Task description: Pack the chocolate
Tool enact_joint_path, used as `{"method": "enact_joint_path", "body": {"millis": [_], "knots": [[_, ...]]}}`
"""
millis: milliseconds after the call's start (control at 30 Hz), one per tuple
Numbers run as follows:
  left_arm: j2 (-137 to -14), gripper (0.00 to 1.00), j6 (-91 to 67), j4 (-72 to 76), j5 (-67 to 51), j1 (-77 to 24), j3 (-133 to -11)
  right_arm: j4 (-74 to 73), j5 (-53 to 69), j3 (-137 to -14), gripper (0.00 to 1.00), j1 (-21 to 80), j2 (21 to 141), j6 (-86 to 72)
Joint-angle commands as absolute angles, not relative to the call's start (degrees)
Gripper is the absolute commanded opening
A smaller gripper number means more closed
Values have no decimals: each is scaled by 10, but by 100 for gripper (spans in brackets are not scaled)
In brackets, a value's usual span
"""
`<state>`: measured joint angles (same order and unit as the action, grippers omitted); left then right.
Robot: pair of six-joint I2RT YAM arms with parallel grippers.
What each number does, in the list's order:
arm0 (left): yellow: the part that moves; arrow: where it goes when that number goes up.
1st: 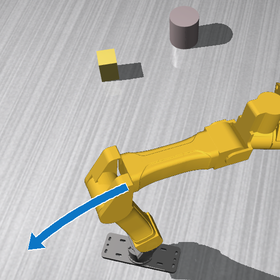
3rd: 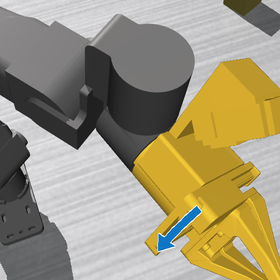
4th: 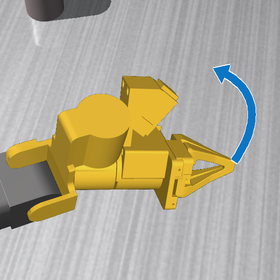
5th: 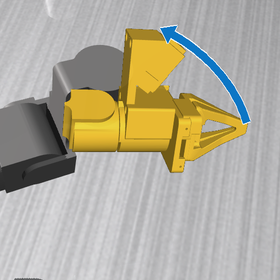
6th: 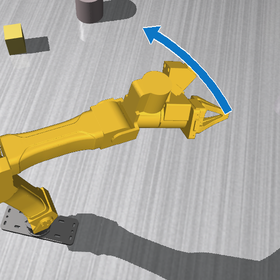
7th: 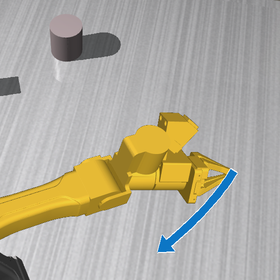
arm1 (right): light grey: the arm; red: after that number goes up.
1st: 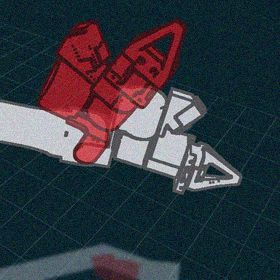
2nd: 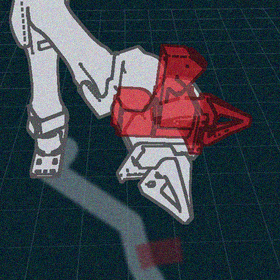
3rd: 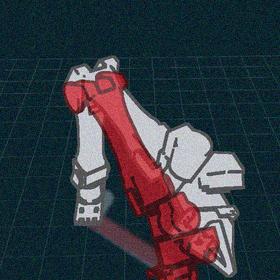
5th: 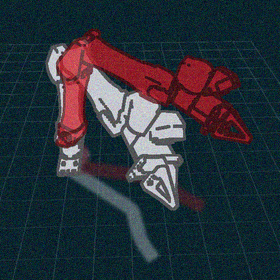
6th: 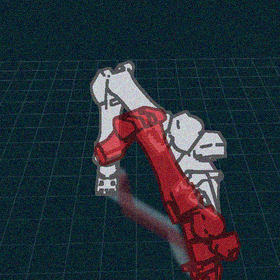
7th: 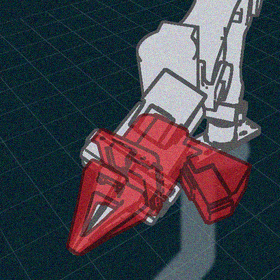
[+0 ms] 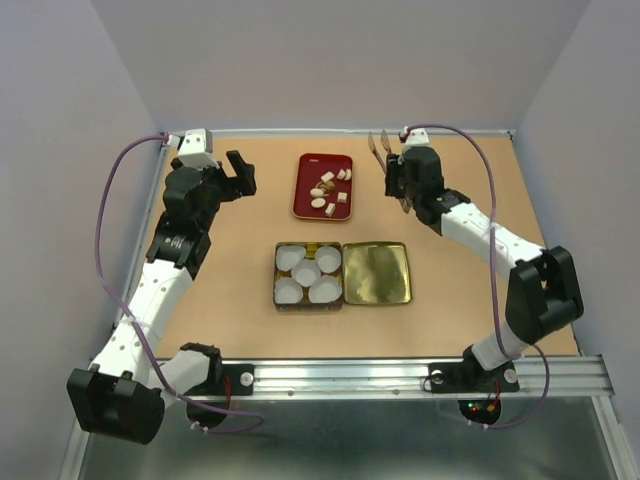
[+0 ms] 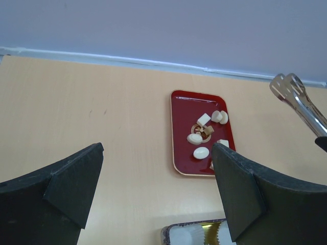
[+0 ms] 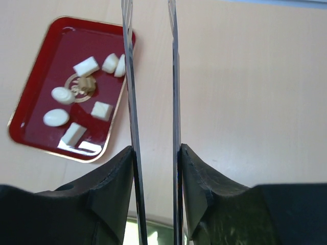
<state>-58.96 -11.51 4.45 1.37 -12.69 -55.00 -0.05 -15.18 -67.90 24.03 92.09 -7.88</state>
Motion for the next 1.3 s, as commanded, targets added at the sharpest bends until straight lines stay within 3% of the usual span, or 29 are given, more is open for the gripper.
{"method": "enact_joint_path", "body": {"millis": [0,233,533,1267], "knots": [[-572,99,-118,65,18,-129,-551,-38,-94,-658,45,263,861,-70],[-581,99,-118,62,21,-129,-554,-83,-31,-621,44,326,794,-115],[-584,99,-117,55,26,-129,-557,-101,-26,-608,44,395,838,-149],[-588,99,-117,47,26,-129,-560,-124,-105,-679,50,405,935,-148]]}}
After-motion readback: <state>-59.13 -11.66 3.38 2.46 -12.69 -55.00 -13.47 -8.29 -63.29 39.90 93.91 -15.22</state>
